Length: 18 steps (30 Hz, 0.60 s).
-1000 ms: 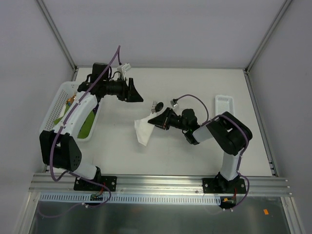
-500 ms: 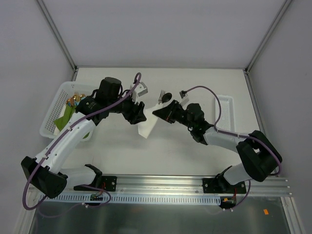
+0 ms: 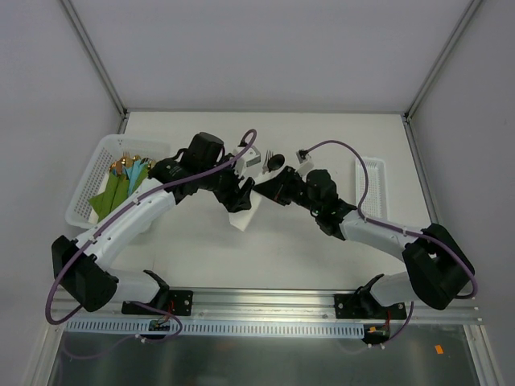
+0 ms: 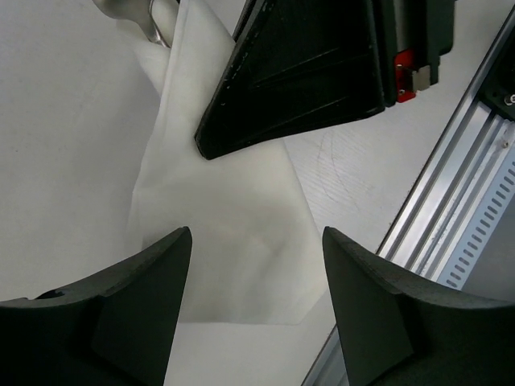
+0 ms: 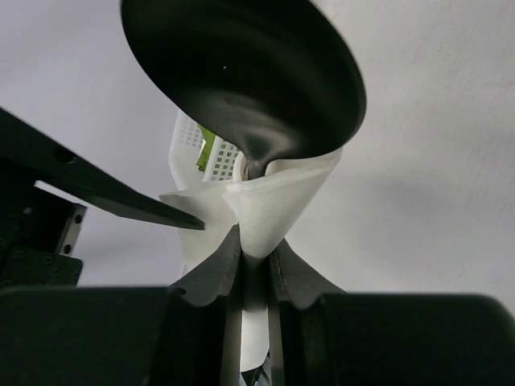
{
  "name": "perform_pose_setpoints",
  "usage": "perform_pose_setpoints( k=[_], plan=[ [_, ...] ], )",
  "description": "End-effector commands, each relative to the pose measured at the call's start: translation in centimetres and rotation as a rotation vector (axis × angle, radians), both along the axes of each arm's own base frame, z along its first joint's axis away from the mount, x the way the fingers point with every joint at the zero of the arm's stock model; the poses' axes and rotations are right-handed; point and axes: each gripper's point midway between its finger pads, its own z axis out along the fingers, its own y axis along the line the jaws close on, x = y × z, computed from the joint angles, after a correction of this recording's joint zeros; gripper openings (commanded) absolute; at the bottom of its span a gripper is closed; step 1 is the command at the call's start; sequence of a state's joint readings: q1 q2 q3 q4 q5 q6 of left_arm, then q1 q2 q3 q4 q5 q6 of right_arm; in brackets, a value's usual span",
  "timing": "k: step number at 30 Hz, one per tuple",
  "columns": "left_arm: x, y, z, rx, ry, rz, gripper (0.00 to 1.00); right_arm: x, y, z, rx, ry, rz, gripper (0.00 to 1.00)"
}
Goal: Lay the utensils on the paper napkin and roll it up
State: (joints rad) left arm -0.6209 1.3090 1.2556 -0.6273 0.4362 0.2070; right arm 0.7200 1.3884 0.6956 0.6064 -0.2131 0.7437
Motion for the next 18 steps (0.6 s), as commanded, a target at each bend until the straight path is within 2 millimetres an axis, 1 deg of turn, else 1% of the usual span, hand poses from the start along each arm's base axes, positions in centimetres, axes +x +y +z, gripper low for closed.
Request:
perform_pose_setpoints(
  k=[1, 4, 5, 7, 9, 18],
  plan=[
    [0.4, -0.8, -0.7, -0.01, 0.058, 0.026, 0.67, 0.1, 0.4, 5.9, 0.142, -0.123, 0.0, 0.01],
    [0.5, -1.2, -1.0, -0.018, 0.085, 0.029, 0.68, -0.1, 0.5, 6.5, 0.174, -0.131, 0.004, 0.0],
    [0.7, -1.3, -1.4, -0.013, 0.1, 0.033, 0.68, -0.1, 0.5, 6.8, 0.183, -0.136, 0.005, 0.0],
    [0.8, -1.3, -2.0, -0.005, 0.12, 0.051, 0.68, -0.4, 0.5, 7.2, 0.197, -0.148, 0.016, 0.0],
    [1.0, -1.3, -2.2, -0.012, 0.129, 0.058, 0.68, -0.5, 0.3, 7.9, 0.214, -0.164, 0.018, 0.0],
    [1.5, -1.2, -0.8, -0.1, 0.169, 0.087, 0.69, -1.4, 0.1, 9.2, 0.268, -0.198, 0.047, 0.0]
  ],
)
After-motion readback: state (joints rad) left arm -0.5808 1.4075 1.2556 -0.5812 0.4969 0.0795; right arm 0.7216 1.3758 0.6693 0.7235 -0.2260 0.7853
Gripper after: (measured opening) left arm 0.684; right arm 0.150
